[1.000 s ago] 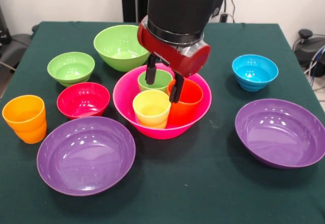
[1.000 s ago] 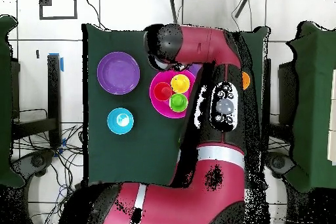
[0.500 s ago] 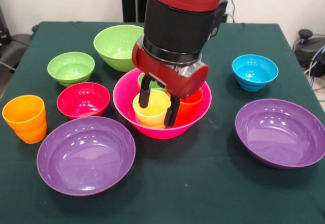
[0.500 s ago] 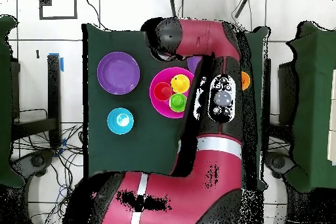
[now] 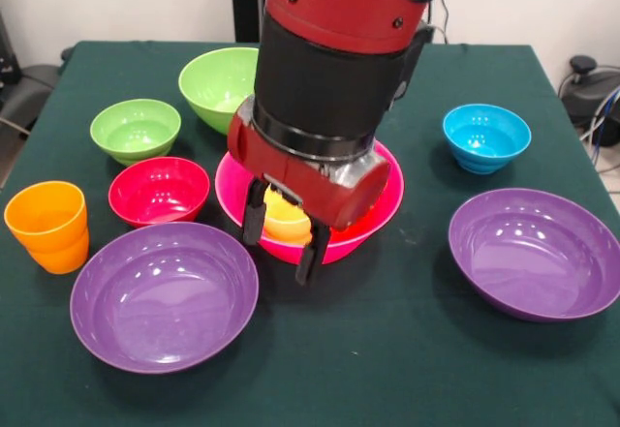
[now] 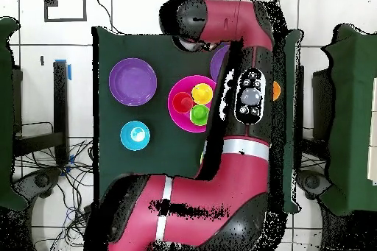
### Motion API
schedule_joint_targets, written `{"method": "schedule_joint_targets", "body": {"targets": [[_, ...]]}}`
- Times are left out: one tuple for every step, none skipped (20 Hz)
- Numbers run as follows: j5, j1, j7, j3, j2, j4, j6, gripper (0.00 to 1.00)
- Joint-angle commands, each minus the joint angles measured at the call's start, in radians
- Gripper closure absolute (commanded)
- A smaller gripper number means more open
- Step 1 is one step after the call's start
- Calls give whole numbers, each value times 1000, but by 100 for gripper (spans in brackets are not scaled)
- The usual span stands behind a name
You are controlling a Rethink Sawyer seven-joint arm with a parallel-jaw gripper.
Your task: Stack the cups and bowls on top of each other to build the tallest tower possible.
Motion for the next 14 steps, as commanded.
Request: {"method": "schedule_joint_targets", "body": {"targets": [[-90,-6,-443,161,162,-294,213,0],[-93,-2,-458,162,171,-312,219,0],[-95,1,-480,168,183,-336,240,0],[-94,4,-499,168,191,-350,256,0],[-91,6,-521,170,199,-353,259,0],[-85,7,-535,167,207,-350,260,0],[-77,7,-551,163,212,-336,245,0],[-71,5,-566,154,216,-317,227,0],[-70,3,-572,138,218,-300,209,0],[-70,0,-578,121,220,-284,191,0],[-74,-4,-580,103,222,-279,192,0],[-84,-7,-589,79,212,-267,180,0],[-93,-11,-609,60,202,-266,183,0],[-106,-15,-637,41,196,-275,181,0]]}}
